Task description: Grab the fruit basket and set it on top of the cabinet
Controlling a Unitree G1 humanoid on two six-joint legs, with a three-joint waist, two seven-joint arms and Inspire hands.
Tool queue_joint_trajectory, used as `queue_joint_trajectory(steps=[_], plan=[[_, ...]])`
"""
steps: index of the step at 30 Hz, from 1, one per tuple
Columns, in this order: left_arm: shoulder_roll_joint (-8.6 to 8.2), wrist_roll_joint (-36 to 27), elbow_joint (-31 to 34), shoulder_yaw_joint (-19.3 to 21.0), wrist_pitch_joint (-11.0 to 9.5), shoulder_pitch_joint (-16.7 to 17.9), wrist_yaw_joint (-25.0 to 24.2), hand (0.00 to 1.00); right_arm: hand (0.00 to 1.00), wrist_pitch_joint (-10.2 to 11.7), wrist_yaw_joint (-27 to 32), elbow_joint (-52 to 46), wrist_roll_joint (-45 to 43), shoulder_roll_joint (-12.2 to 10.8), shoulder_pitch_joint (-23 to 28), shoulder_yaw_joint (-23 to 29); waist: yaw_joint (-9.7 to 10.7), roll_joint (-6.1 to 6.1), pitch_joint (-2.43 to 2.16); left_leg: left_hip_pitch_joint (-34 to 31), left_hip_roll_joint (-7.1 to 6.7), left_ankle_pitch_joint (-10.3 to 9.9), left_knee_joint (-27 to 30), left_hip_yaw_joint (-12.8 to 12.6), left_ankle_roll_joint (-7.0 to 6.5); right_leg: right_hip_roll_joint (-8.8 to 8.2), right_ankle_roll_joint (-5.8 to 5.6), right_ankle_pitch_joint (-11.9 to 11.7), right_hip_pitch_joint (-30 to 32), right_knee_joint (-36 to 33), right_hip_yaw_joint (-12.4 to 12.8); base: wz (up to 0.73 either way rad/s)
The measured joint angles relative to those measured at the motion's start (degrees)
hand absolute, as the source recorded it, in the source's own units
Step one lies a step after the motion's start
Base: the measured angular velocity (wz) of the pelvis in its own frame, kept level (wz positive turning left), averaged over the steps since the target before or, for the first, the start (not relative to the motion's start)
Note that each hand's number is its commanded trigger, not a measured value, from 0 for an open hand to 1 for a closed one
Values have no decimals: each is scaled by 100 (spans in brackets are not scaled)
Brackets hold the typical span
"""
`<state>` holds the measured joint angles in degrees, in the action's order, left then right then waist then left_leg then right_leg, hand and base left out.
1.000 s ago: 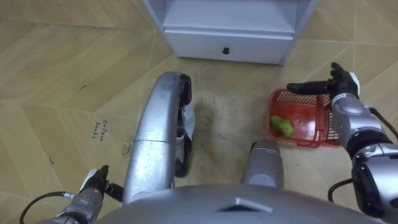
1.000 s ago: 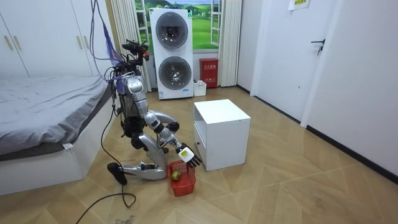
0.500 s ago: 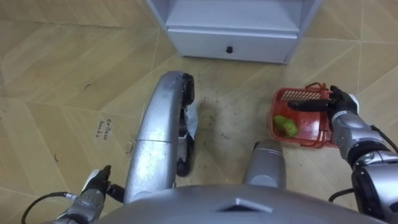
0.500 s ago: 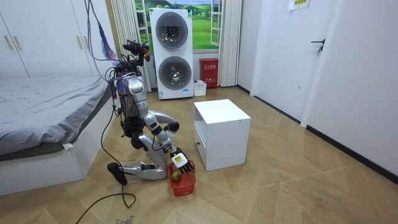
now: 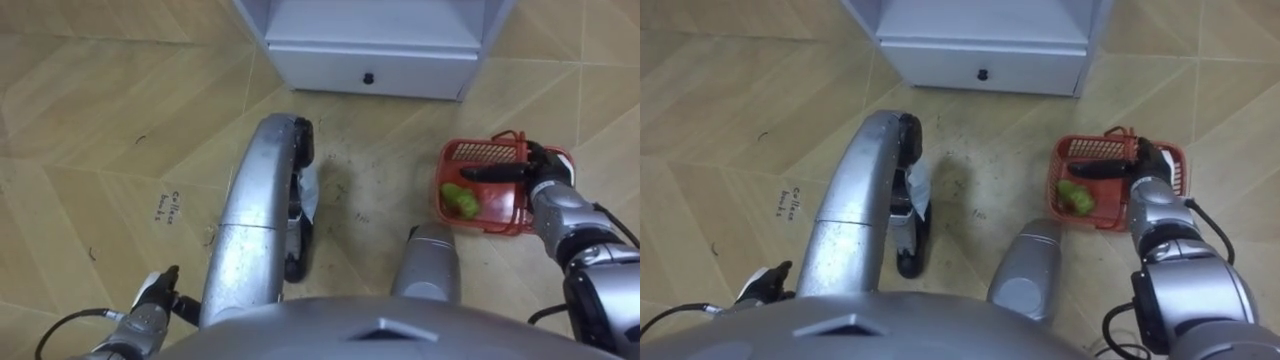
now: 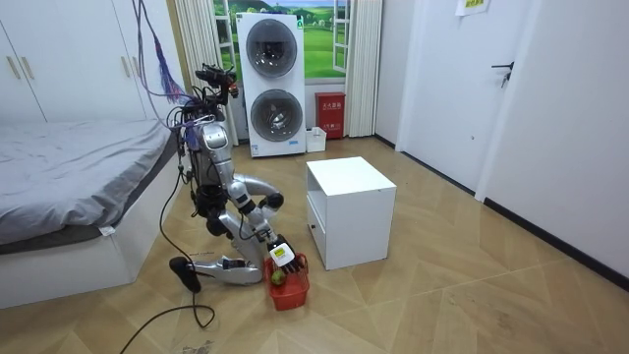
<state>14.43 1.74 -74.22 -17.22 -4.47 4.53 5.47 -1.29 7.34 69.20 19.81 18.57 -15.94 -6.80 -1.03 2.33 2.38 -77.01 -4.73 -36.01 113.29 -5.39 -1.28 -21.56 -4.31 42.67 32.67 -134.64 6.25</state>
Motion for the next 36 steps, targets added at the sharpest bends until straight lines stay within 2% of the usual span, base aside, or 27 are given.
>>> queue_joint_trajectory(steps=[9,13,19,25,29,31,36], plan=[[-10,-4,14,0,-10,7,-6,0,100,-6,-23,214,11,-19,21,-94,-32,-13,-5,-27,-2,-19,11,3,38,3,-24,11,6,-10,-13,0],[-32,-145,69,0,-39,2,-6,0,100,-7,-51,222,16,-26,21,-110,-55,-73,21,-47,0,-19,46,30,38,41,-27,13,-3,-15,-13,-2],[-38,-229,118,0,-101,1,-4,0,100,-12,-89,230,67,-25,20,-159,-77,-85,24,-94,-1,-19,47,30,38,42,-47,21,14,-14,-9,0],[-217,-229,120,-5,-87,-16,-2,0,100,-13,-117,260,226,-32,19,-229,-89,-61,38,-92,-5,-19,33,35,38,41,-49,23,25,-25,-15,0],[-266,-228,118,-101,-85,-132,-3,0,100,-13,-112,280,366,-31,19,-321,-83,-31,56,-94,-18,-19,45,39,39,40,-49,23,6,-26,-21,0],[-274,-228,111,-102,-84,-201,-16,0,100,-13,-112,281,363,-31,19,-323,-82,-36,53,-128,-101,-7,64,95,61,40,-50,23,-4,-25,-34,0],[-299,-268,-125,-106,-83,-603,-70,0,100,-12,-141,310,347,-98,19,-329,-81,-12,67,-134,-157,-4,160,161,68,59,-50,23,-73,-25,-41,-1]])
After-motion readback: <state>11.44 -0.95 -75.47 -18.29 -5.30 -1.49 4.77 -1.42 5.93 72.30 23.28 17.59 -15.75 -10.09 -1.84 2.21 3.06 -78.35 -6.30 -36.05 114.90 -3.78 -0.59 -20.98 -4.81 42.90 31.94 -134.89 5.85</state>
